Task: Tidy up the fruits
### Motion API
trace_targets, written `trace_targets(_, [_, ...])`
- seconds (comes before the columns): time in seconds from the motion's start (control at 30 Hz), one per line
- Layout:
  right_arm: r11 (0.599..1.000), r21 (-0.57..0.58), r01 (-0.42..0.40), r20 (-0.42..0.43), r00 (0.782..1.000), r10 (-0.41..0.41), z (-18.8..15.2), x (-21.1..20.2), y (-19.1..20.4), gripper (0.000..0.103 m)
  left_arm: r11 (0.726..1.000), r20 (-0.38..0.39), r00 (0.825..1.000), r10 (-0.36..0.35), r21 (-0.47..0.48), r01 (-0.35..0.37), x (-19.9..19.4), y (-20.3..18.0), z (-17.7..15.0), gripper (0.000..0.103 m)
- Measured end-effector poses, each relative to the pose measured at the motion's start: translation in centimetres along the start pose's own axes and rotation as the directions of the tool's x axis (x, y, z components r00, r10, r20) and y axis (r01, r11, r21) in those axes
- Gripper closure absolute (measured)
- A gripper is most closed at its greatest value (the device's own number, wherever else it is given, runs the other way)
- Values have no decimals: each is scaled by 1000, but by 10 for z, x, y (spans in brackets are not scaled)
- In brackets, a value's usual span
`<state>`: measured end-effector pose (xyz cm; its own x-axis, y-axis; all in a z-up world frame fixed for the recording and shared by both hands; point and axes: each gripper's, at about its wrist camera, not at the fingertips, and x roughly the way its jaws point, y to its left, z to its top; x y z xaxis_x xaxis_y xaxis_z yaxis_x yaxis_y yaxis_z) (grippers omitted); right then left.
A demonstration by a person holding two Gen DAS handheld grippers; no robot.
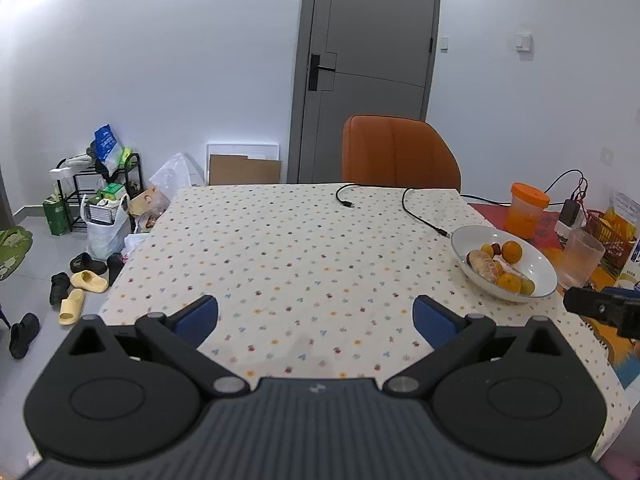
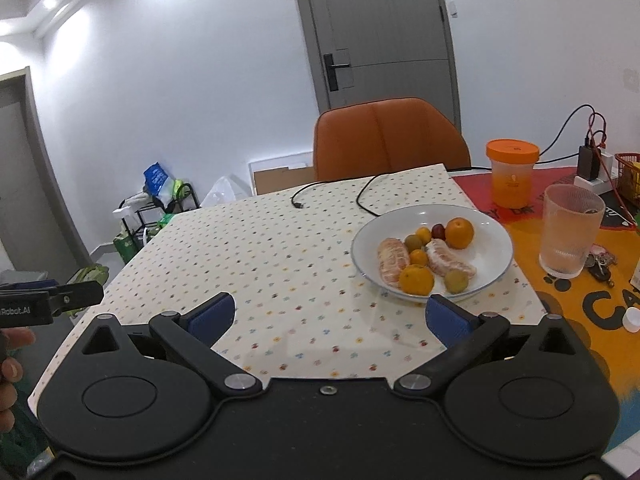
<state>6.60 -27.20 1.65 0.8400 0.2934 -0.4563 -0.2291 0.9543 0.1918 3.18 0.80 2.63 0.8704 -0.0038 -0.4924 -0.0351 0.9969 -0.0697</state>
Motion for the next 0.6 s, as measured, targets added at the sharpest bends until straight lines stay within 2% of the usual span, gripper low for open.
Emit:
trace_targets(0.37, [1000, -4, 3, 19, 1000, -3, -9, -15, 18, 0, 1000, -9, 1000, 2, 25, -1, -9, -3, -25, 0])
trace_targets(0.6, [1000, -9, 14, 40, 999, -14, -12, -24, 16, 0, 1000, -11, 1000, 2, 30, -2, -8, -7, -26, 0])
